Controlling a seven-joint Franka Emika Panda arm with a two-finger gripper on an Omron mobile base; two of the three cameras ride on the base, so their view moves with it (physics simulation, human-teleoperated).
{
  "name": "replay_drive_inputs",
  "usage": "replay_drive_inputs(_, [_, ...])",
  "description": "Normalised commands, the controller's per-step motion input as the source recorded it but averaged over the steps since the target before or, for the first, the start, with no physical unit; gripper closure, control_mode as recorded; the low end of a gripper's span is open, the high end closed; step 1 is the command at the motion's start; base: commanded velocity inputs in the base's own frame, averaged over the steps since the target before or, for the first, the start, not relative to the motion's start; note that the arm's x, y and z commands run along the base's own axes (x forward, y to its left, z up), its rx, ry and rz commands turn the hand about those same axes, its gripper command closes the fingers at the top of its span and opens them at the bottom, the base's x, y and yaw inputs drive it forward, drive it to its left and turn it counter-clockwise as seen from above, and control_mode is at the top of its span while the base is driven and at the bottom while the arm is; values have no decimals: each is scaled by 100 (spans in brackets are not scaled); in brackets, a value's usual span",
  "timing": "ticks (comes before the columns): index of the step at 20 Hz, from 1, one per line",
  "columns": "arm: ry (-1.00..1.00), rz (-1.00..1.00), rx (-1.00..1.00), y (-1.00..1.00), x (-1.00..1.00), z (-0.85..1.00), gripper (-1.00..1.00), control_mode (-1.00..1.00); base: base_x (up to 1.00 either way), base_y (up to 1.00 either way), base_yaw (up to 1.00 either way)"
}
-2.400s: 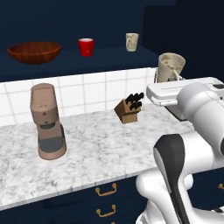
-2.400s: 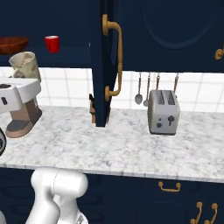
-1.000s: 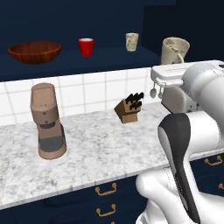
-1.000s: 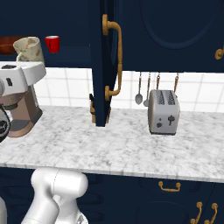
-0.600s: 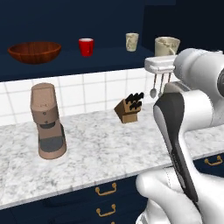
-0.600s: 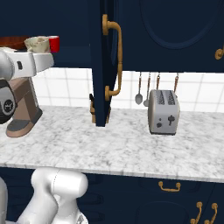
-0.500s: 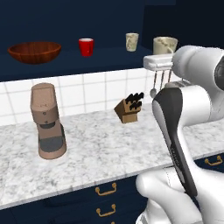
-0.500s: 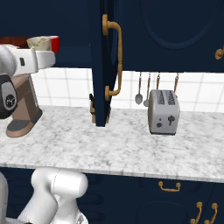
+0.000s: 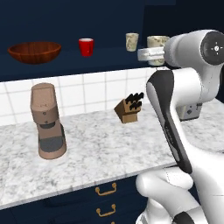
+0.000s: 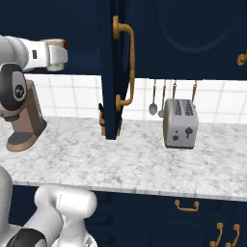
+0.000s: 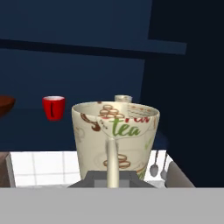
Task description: Gather all objects into one cabinet and sort the glasses and bowls to opposite sides.
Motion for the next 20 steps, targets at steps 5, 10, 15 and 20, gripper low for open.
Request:
replay_drive_inputs(5, [1, 0, 0, 6, 37, -9, 100, -100, 0, 0, 0])
replay_drive_inputs(10, [0, 0, 0, 8, 38, -8, 100, -100, 0, 0, 0])
replay_drive_inputs(15, [0, 0, 0, 1, 39, -6, 100, -100, 0, 0, 0])
replay_drive_inputs(20, [0, 0, 0, 0, 35, -12, 100, -100, 0, 0, 0])
